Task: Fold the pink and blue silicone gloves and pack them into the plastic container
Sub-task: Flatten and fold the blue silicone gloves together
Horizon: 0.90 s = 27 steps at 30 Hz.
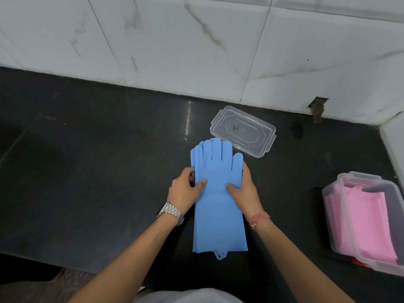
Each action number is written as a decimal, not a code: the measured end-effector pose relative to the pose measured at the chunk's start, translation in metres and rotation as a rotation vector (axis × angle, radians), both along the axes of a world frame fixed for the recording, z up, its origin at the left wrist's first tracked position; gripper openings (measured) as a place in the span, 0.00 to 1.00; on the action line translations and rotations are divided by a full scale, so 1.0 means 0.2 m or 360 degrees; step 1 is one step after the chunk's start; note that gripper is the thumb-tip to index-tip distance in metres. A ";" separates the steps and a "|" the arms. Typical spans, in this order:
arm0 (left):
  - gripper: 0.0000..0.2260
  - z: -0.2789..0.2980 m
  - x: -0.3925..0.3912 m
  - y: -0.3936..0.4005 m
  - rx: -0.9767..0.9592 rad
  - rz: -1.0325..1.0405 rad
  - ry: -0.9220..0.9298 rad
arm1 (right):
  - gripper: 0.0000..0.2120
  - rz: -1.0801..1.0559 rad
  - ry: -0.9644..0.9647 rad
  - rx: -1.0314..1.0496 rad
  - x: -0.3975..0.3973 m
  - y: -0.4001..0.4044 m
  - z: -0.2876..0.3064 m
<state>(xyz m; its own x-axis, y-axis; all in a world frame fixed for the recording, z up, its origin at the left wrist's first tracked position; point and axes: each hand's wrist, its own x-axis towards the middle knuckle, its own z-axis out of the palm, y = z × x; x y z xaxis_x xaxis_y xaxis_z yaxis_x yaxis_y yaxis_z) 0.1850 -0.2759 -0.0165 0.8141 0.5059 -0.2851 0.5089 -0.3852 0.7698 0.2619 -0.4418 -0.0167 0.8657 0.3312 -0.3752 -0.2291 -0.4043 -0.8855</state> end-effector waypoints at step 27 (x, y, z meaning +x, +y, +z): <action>0.13 0.02 -0.09 0.04 0.0209 -0.0107 0.0140 | 0.30 -0.0121 -0.0092 -0.0146 -0.13 -0.11 0.02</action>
<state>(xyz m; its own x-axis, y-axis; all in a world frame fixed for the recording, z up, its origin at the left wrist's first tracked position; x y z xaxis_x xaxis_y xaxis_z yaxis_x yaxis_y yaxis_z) 0.1673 -0.2669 -0.0126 0.8223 0.4885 -0.2919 0.5418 -0.5152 0.6642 0.2368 -0.4642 -0.0135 0.9082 0.2302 -0.3495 -0.2117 -0.4677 -0.8582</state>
